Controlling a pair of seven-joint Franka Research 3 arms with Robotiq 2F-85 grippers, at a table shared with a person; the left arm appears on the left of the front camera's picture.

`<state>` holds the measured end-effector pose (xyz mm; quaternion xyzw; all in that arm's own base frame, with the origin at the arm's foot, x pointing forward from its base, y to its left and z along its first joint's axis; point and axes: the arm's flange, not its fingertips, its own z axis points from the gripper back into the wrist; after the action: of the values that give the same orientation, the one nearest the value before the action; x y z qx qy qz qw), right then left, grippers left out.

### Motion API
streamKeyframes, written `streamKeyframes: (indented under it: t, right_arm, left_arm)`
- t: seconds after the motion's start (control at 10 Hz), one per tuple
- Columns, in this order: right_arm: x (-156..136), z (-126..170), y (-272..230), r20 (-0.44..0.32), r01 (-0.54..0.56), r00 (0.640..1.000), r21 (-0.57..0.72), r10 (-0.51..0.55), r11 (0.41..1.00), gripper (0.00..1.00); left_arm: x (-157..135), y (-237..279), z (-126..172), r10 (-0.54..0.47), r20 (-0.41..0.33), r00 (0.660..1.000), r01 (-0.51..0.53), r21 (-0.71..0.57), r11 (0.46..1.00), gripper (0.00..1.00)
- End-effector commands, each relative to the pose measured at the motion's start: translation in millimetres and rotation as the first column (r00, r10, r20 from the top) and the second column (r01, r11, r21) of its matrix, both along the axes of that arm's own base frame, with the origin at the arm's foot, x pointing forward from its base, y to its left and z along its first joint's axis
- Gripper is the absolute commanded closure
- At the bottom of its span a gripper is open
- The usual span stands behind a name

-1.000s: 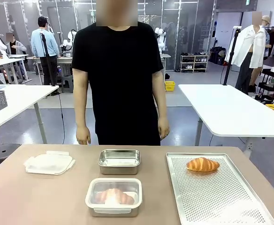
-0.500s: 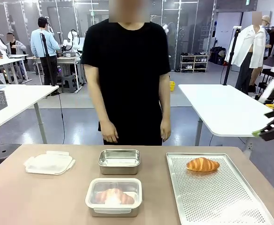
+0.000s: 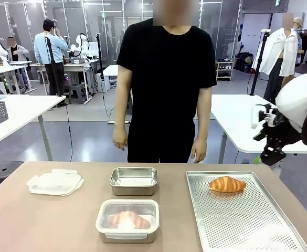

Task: Place the bread into the airtight container.
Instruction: Pick up a Butter Roll and place it into an empty Airtight Container.

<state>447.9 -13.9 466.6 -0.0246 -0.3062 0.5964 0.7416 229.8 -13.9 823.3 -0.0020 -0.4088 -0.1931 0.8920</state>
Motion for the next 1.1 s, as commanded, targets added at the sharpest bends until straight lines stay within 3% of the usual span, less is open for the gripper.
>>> streamKeyframes:
  t: [0.0, 0.4, 0.5, 0.6, 1.0]
  right_arm:
    - [24, -7, 5, -0.086, -0.057, 0.995, -0.035, 0.054, 0.998, 0.0]
    - [50, -49, 34, -0.094, -0.057, 0.994, -0.121, 0.046, 0.991, 0.0]
    - [46, -44, 31, -0.176, -0.015, 0.984, -0.07, 0.003, 0.997, 0.0]
    - [41, -53, 32, -0.109, -0.098, 0.99, -0.104, 0.086, 0.99, 0.0]
    - [41, -53, 32, -0.109, -0.098, 0.99, -0.104, 0.086, 0.99, 0.0]
  left_arm:
    - [0, 0, 1, -0.001, 0.001, 1.0, 0.001, 0.003, 1.0, 0.0]
    - [0, 0, 1, -0.001, 0.001, 1.0, 0.001, 0.003, 1.0, 0.0]
    - [0, 0, 1, -0.001, 0.001, 1.0, 0.001, 0.003, 1.0, 0.0]
    - [0, 0, 1, -0.001, 0.001, 1.0, 0.001, 0.003, 1.0, 0.0]
    - [0, 0, 1, -0.001, 0.001, 1.0, 0.001, 0.003, 1.0, 0.0]
